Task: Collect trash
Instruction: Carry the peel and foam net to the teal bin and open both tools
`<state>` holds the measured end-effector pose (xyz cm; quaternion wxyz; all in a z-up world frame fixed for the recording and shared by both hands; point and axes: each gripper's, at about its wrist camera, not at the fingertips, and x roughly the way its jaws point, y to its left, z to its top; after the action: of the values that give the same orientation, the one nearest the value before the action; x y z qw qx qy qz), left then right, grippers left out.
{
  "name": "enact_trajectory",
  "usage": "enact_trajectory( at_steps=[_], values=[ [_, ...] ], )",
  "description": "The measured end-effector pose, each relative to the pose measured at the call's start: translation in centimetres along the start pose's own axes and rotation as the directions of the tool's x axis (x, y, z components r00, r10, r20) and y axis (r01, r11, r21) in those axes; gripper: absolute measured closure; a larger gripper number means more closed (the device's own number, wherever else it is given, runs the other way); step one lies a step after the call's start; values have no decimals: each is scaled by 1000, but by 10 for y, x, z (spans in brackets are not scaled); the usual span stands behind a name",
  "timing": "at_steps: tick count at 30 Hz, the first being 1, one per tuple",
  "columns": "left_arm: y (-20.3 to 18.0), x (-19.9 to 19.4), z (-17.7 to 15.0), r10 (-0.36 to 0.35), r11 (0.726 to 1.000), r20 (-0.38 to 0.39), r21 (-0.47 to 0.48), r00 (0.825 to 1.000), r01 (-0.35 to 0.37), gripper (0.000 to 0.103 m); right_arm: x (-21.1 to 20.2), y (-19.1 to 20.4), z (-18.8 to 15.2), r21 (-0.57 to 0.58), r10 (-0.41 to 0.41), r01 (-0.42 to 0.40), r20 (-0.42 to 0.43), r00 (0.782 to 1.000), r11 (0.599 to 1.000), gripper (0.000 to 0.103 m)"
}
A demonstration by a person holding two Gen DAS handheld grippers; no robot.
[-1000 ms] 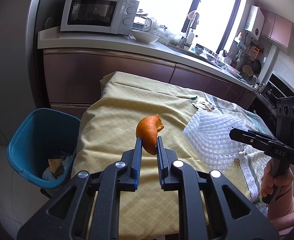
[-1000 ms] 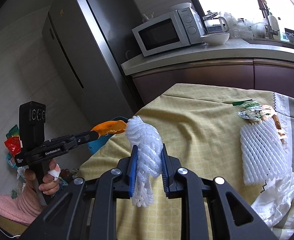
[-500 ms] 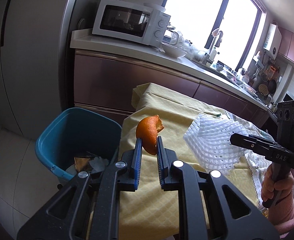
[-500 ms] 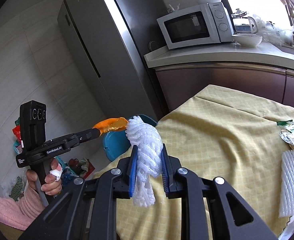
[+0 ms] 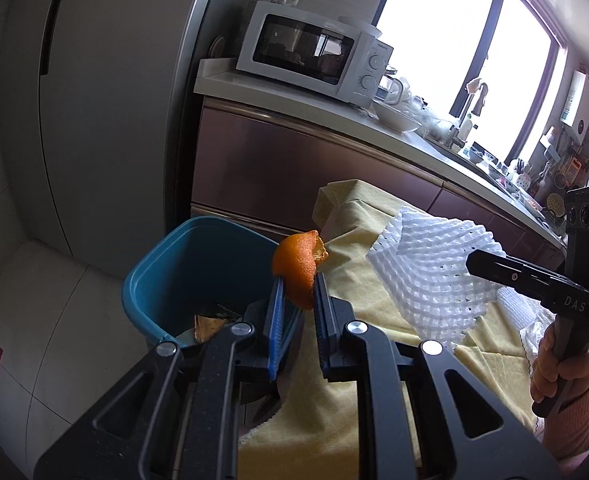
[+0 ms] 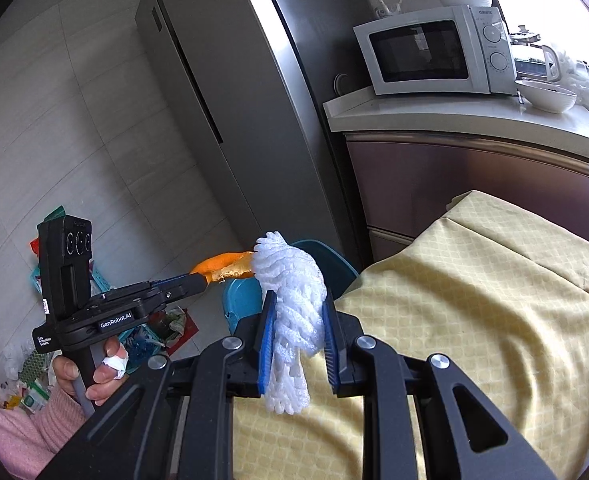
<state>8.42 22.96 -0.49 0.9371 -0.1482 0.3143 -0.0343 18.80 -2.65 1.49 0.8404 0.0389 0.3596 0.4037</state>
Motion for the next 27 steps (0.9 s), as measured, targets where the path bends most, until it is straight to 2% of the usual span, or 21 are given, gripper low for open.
enact_trajectory(
  at_steps=[27],
  values=[
    [46, 61, -1, 112, 990, -104, -74, 988, -120, 88, 118, 5, 36, -12, -34, 32, -121, 992, 999, 83]
  ],
)
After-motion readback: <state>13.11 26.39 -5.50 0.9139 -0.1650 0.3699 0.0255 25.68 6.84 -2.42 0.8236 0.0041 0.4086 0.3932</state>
